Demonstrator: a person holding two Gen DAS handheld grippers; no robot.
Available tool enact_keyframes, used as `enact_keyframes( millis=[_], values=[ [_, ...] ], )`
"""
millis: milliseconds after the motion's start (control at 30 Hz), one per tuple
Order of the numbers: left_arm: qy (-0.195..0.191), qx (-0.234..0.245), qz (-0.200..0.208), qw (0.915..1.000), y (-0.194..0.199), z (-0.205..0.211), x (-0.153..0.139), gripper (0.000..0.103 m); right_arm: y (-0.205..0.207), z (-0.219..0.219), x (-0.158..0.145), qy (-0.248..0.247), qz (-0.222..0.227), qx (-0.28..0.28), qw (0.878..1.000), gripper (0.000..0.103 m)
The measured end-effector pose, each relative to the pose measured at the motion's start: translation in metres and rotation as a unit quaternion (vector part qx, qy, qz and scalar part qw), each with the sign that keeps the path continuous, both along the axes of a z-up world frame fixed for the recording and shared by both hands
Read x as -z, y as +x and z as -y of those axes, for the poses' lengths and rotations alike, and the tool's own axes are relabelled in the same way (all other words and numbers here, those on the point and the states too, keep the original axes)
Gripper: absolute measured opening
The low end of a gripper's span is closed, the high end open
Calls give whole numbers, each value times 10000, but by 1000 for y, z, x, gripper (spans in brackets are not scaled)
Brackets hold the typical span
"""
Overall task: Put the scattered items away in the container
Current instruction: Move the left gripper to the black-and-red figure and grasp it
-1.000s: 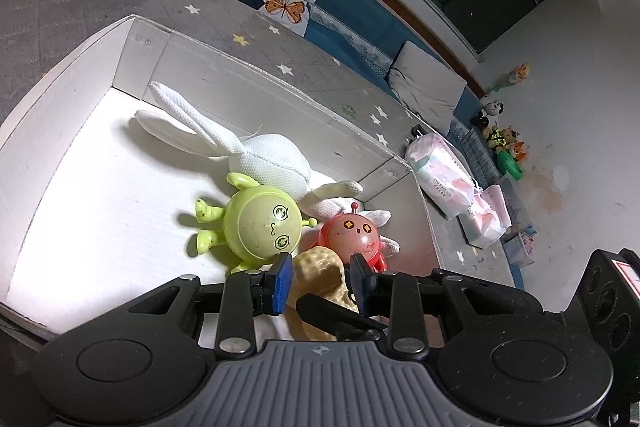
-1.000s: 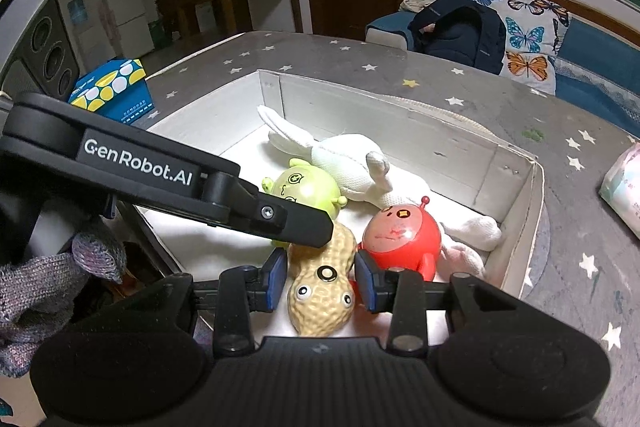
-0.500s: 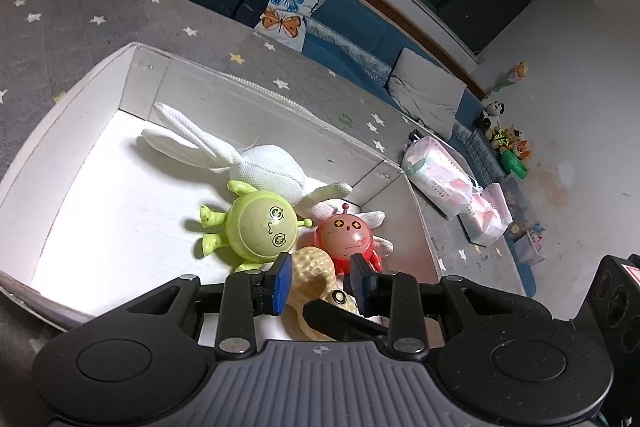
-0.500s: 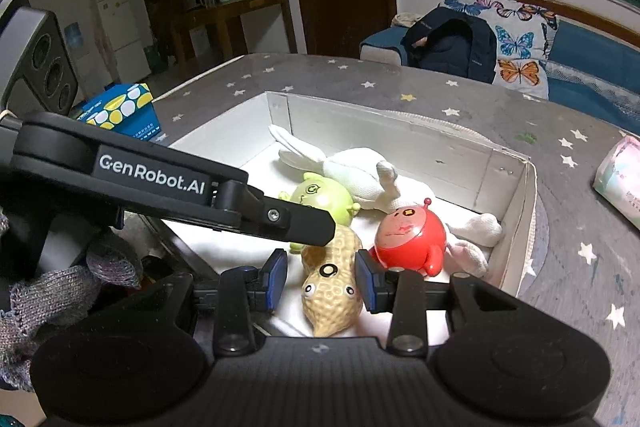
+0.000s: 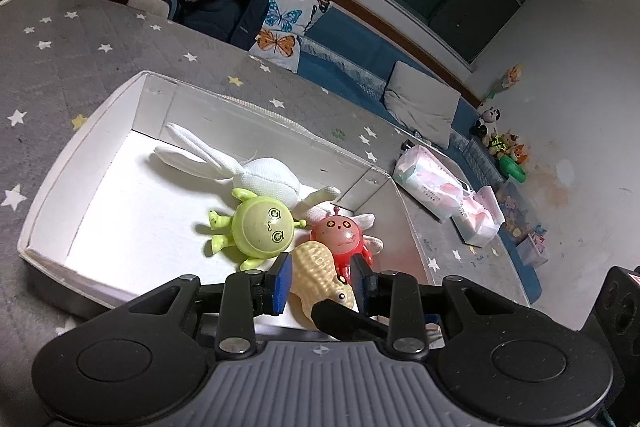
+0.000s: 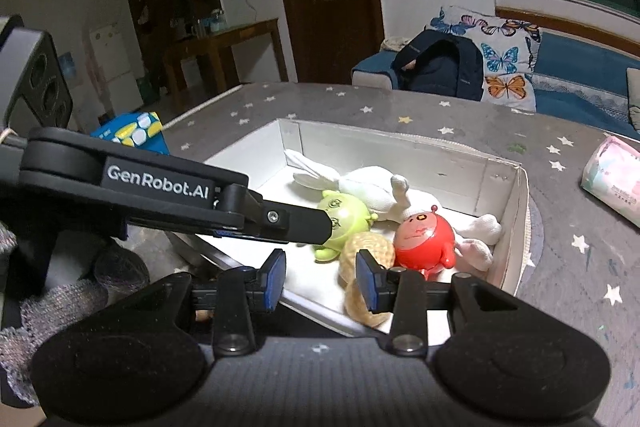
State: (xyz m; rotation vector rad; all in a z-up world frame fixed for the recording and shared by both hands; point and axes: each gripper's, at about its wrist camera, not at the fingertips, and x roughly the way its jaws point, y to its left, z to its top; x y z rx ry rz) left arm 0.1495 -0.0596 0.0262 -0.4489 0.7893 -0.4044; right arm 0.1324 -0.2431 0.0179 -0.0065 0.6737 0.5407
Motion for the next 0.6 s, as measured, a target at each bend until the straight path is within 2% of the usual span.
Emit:
enact_keyframes(
  millis=[100,167,600],
  values=[
    [25,1,75,10000,-9,-2,-4,34,-10,0,-4,123,56,52,9999,39],
    [107,-12,149,9998,-16,-2,-6,34,-18,-2,-5,157,91,74,9998,46],
    [494,-141,351,9981,-62,-15,-16,34,-57,-15,-5,240,226,161,9993,49]
  ],
)
